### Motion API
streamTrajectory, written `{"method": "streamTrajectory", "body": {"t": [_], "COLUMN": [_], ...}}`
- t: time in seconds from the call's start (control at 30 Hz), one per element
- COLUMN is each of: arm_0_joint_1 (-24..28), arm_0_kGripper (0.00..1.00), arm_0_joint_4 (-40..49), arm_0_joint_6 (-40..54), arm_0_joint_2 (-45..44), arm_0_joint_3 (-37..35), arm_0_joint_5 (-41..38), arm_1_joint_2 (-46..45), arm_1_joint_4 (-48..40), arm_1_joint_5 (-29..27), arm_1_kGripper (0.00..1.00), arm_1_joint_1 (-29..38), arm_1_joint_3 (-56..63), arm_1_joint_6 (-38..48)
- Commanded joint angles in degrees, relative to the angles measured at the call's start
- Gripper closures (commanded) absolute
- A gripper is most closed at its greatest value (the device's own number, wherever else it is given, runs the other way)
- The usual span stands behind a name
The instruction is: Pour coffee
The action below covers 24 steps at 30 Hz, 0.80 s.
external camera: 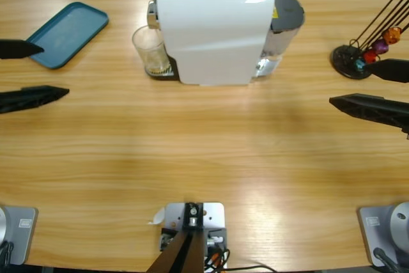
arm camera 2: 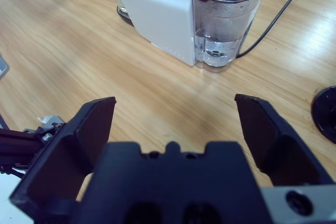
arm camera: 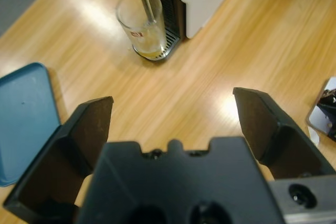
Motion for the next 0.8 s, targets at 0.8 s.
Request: {"method": "streamTrajectory", "body": {"t": [0.8], "arm_0_joint_1": [1.1], "arm_0_kGripper": [0.0], "arm_0_joint_4": [2.4], "arm_0_joint_6": [-0.8], "arm_0_joint_2": [-2.4], "arm_0_joint_3": [-2.9], "arm_0_joint_5": [0.2], "arm_1_joint_2": [0.3], "arm_1_joint_4": [0.7], "arm_1_joint_5": [-0.9], "arm_1_kGripper": [0.0], "arm_1_joint_1": [0.4], "arm_1_joint_3": [1.2], "arm_1_joint_6": [0.9]}}
